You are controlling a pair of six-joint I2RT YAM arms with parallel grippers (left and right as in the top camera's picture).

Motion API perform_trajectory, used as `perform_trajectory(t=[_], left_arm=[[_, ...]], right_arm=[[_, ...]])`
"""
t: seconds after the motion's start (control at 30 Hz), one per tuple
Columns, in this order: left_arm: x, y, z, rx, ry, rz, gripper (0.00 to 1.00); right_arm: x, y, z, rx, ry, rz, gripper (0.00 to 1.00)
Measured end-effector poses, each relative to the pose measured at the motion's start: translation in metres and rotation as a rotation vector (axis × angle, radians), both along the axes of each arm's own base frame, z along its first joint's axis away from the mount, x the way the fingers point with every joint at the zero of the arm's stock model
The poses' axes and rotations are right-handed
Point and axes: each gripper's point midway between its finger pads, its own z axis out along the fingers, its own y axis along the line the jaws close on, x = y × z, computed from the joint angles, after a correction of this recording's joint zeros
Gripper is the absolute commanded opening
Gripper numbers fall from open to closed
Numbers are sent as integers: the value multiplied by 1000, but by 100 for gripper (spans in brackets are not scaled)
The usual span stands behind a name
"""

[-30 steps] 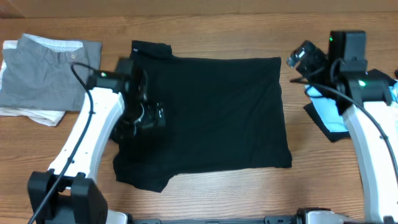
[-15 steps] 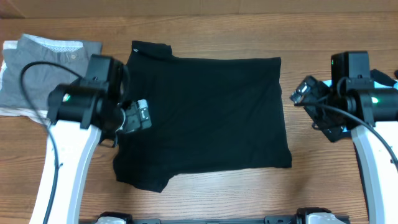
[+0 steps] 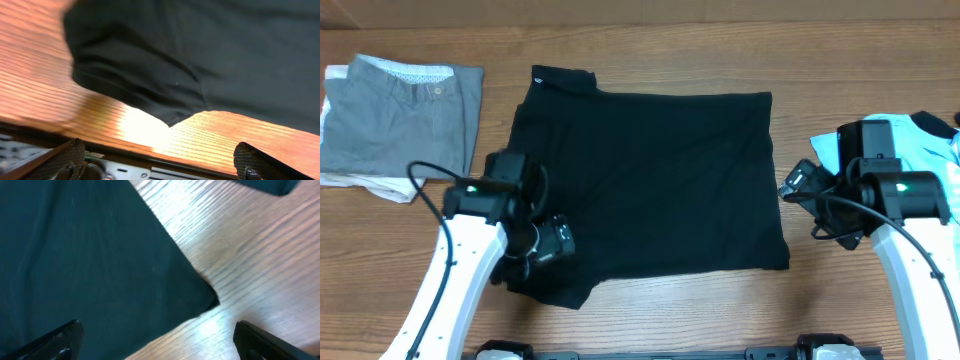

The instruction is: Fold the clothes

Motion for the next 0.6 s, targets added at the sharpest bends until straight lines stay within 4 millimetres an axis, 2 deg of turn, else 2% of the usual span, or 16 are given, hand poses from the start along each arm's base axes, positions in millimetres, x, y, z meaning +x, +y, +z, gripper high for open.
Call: perform_trajectory(t=[0.13,0.3,0.6], left_arm=[[-10,4,-24,-17,76,53,96],[-24,16,-48,-4,217,132,97],[-22,37,-66,13,273,217,88]], right_arm=[[3,5,-13,26,-7,20,100],[3,8,-17,38,-7,29,100],[-8,8,-25,46,44,13,100]])
